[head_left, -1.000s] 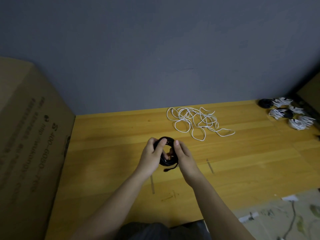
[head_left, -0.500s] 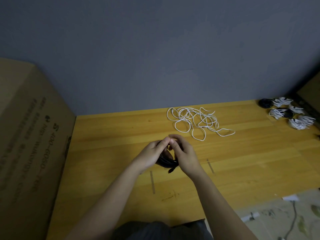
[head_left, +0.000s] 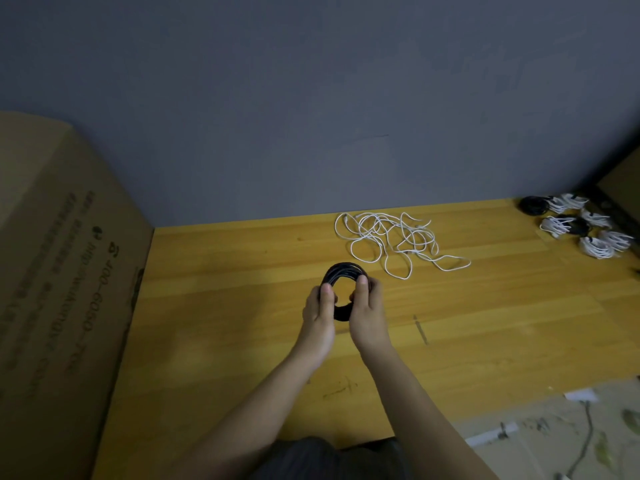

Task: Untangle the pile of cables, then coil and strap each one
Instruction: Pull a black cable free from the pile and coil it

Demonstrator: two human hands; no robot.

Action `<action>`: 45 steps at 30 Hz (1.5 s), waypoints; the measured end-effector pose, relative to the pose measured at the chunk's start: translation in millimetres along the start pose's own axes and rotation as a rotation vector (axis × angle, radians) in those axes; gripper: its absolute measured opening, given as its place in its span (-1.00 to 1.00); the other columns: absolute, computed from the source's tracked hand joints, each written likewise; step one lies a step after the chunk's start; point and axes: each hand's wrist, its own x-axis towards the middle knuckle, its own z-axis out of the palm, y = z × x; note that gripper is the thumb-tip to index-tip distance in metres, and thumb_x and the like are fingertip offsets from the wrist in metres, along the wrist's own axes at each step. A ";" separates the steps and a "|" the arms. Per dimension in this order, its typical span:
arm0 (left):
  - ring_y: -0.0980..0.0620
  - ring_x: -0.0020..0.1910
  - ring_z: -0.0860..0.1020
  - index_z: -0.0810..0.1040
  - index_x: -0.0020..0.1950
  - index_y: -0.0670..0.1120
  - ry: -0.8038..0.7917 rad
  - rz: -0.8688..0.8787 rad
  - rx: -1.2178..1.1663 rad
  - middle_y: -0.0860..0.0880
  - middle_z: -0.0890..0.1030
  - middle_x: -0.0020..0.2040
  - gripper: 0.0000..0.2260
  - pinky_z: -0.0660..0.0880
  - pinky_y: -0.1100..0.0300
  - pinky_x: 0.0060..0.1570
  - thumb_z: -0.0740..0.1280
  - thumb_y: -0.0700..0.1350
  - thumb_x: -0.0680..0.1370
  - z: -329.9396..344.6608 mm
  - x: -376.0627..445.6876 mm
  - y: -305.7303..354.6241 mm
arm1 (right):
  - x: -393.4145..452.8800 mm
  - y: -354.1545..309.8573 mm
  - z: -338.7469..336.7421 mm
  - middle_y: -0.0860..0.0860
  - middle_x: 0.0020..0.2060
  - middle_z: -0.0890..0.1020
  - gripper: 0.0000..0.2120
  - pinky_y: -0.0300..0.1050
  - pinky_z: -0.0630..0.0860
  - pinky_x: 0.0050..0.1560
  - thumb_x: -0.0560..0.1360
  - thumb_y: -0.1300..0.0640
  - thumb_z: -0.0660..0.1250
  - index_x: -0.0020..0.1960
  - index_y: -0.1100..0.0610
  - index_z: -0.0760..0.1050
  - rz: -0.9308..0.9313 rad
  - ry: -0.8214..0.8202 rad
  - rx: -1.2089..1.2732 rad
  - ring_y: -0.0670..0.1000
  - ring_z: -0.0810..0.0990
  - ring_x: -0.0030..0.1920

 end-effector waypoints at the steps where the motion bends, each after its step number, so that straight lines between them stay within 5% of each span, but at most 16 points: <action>1: 0.11 -0.03 0.43 0.38 -0.03 0.03 -0.047 -0.016 0.015 0.03 0.45 -0.03 -0.70 0.35 0.32 -0.08 -0.07 0.14 0.64 -0.9 -0.9 -1.2 | -0.6 0.7 -0.7 -0.12 -0.11 0.50 -0.77 -0.44 0.36 -0.20 0.66 0.00 0.03 0.15 0.12 0.34 -0.049 0.033 -0.044 -0.19 0.49 -0.12; 4: 0.15 0.04 0.48 0.44 0.04 0.03 -0.199 -0.054 0.039 0.09 0.51 0.00 -0.63 0.40 0.22 0.00 -0.06 0.19 0.62 -8.8 -3.1 -2.9 | -0.7 2.7 -7.0 -0.21 -0.10 0.47 -0.81 -0.49 0.33 -0.24 0.66 0.04 0.04 0.14 0.12 0.34 -0.132 0.083 -0.168 -0.27 0.48 -0.14; 8: 0.09 0.10 0.57 0.53 0.11 -0.03 -0.280 -0.078 0.001 0.05 0.60 0.04 -0.67 0.51 0.20 0.05 0.08 0.14 0.63 -17.1 -1.0 -4.1 | -3.6 11.5 -17.7 -0.17 -0.12 0.49 -0.85 -0.28 0.28 -0.21 0.65 0.03 0.07 0.11 0.08 0.34 -0.169 0.095 -0.266 -0.07 0.48 -0.09; 12: 0.29 -0.30 0.56 0.51 0.00 0.04 -0.161 0.026 0.196 0.12 0.61 -0.27 -0.74 0.40 0.46 -0.30 0.11 0.14 0.63 -10.5 2.9 -1.9 | -17.2 23.1 -20.8 -0.13 -0.11 0.52 -0.80 -0.38 0.33 -0.27 0.64 0.04 0.09 0.15 0.12 0.38 -0.170 -0.005 -0.311 -0.09 0.49 -0.14; 14: 0.25 -0.40 0.51 0.49 -0.03 0.04 -0.146 0.076 0.352 0.07 0.57 -0.37 -0.74 0.34 0.40 -0.40 0.08 0.13 0.64 -3.1 3.2 -4.4 | -23.9 27.9 -26.1 -0.17 -0.13 0.52 -0.74 -0.44 0.35 -0.29 0.64 0.00 0.07 0.20 0.12 0.39 -0.150 0.002 -0.334 -0.20 0.49 -0.21; 21: 0.27 -0.46 0.47 0.45 -0.15 0.06 -0.225 0.045 0.353 0.06 0.50 -0.38 -0.70 0.33 0.43 -0.49 0.06 0.14 0.64 45.7 -8.6 -17.5 | -35.1 42.4 -74.5 -0.14 -0.16 0.53 -0.67 -0.25 0.33 -0.43 0.63 -0.13 0.01 0.21 0.04 0.38 -0.137 0.101 -0.594 -0.10 0.50 -0.31; 24: 0.26 -0.44 0.50 0.48 -0.08 0.07 -0.401 0.010 0.447 0.06 0.56 -0.36 -0.70 0.35 0.37 -0.46 0.05 0.17 0.64 74.8 -8.3 -16.9 | -39.0 53.9 -104.8 -0.17 -0.19 0.53 -0.71 -0.30 0.29 -0.47 0.63 -0.11 0.03 0.18 0.03 0.37 -0.019 0.158 -0.527 -0.16 0.51 -0.31; 30: 0.09 -0.09 0.55 0.51 0.17 0.01 -0.803 0.020 0.794 0.07 0.58 -0.02 -0.52 0.41 0.15 -0.22 -0.03 0.28 0.61 139.4 4.3 -11.3 | -35.7 79.0 -194.6 -0.09 -0.18 0.55 -0.72 -0.13 0.36 -0.37 0.63 -0.08 0.06 0.18 0.05 0.39 0.070 0.240 -0.566 -0.09 0.49 -0.29; 34: -0.07 0.11 0.54 0.53 0.18 -0.14 -0.755 0.018 0.881 -0.09 0.60 0.13 -0.56 0.47 0.00 0.11 0.01 0.13 0.66 186.4 17.6 -19.2 | -12.9 100.2 -273.9 -0.05 -0.18 0.49 -0.70 -0.06 0.32 -0.30 0.64 -0.05 0.06 0.20 0.12 0.40 0.152 0.263 -0.633 0.03 0.46 -0.24; 39: -0.16 0.04 0.55 0.51 0.08 -0.18 -0.663 -0.005 1.024 -0.16 0.60 0.08 -0.68 0.48 -0.02 0.02 0.06 0.00 0.67 274.9 40.1 -33.7 | 17.3 121.5 -392.9 0.06 -0.13 0.55 -0.68 -0.03 0.37 -0.32 0.65 -0.05 0.05 0.20 0.16 0.39 0.228 0.248 -0.693 0.10 0.50 -0.23; 45: -0.11 -0.37 0.42 0.46 0.13 -0.14 -0.606 -0.035 1.153 -0.11 0.53 -0.18 -0.70 0.29 0.10 -0.38 0.03 -0.01 0.69 398.6 45.8 -30.4 | 41.7 130.7 -541.0 0.05 -0.19 0.51 -0.70 -0.02 0.33 -0.30 0.65 -0.04 0.06 0.12 0.19 0.39 0.276 0.222 -0.793 0.11 0.47 -0.23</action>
